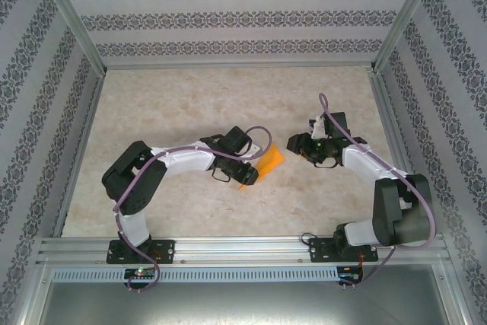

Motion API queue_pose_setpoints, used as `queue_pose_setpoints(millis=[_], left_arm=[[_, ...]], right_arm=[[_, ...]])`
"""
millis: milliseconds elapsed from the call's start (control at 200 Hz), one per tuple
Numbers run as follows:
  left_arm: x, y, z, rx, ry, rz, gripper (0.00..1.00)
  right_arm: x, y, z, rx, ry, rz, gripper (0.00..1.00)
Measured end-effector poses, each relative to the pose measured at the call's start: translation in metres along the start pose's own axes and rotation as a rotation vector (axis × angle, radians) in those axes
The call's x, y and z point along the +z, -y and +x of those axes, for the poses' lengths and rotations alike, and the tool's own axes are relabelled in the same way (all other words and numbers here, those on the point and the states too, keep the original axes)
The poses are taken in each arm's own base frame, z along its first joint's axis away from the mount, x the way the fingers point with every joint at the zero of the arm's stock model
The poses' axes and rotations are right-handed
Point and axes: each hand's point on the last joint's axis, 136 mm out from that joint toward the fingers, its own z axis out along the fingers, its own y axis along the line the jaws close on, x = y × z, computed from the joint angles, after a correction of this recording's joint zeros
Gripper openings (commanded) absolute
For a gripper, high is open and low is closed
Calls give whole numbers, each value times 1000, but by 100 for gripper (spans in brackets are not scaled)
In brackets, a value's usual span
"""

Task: Fold a paper plane with a square sheet of paper (pick it up from the middle)
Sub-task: Turn over a paper plane at the center of the table.

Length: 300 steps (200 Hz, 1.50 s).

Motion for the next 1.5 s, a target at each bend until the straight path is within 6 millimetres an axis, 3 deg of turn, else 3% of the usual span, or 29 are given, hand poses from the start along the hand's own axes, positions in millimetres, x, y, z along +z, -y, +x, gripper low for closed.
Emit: queue_pose_setpoints(millis=[315,1119,1499], left_arm=[[4,-14,2,1,-10,-93,32],[-6,-19,-2,4,-3,-139,33],[-9,-20,-4,13,-3,-151,15]], right_arm=[[-2,-2,-1,-6,7,-3,50],[1,1,8,2,-15,-20,50],[5,-2,7,-1,-21,-48,50]])
